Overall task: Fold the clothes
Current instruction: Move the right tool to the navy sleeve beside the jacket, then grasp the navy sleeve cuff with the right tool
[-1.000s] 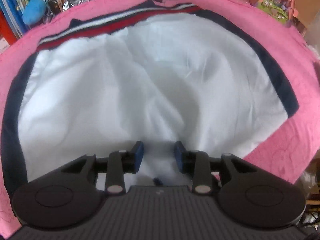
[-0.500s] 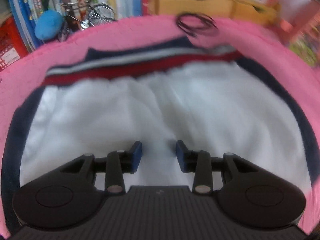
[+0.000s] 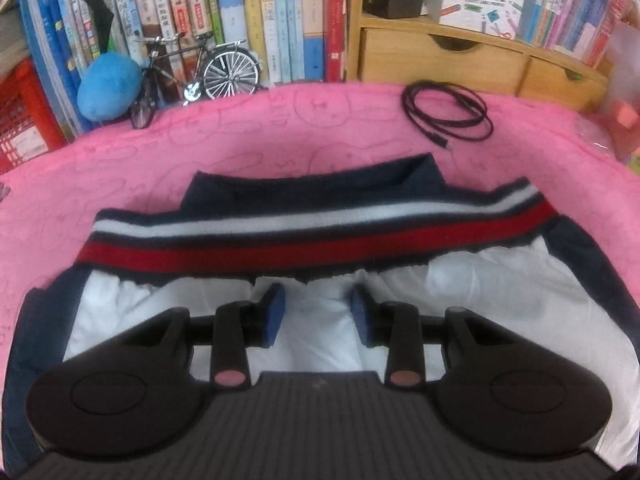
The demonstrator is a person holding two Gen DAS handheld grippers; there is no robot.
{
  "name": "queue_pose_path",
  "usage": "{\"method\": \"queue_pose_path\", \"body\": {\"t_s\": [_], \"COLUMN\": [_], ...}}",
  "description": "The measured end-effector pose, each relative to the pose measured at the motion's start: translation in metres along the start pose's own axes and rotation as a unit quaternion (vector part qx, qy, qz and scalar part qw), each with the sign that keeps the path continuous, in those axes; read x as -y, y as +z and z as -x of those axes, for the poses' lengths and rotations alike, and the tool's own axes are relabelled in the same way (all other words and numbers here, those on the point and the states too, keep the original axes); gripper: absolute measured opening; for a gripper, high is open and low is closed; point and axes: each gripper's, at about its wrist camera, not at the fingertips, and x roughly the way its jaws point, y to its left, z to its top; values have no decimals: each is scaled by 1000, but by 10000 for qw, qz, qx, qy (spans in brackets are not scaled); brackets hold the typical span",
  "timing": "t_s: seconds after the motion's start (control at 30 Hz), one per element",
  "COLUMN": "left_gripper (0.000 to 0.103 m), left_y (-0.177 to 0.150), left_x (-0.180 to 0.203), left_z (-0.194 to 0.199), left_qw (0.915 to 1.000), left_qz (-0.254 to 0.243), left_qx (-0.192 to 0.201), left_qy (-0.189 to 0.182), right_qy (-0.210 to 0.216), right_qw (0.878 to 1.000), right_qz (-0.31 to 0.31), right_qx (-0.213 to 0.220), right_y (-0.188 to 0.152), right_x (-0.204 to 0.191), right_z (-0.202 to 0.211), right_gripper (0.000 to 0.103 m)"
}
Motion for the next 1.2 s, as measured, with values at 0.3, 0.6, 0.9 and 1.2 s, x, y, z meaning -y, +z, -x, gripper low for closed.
{"method": "queue_pose_path", "body": {"t_s": [0.3, 0.6, 0.9, 1.2], "left_gripper": [34, 34, 34, 35], "left_y": [-75, -179, -203, -214], "left_x": [-12, 8, 21, 34], "left_z": [104, 141, 131, 132], "left_qw": [9906, 9921, 9942, 9922], "left_qz": [-209, 36, 75, -134], "left_qx": [1343, 1239, 1068, 1232], "left_qy": [-169, -210, 120, 122], "right_qy": [408, -854, -1267, -1243], "right_qw": [9901, 9757, 9545, 9525], "right_qz": [-869, -1805, -2623, -2724], "right_qx": [1027, 902, 634, 556], "right_y": [21, 14, -15, -16], "right_x": [62, 152, 201, 200], "right_z": [38, 57, 61, 51], "right_gripper": [45, 47, 53, 63]}}
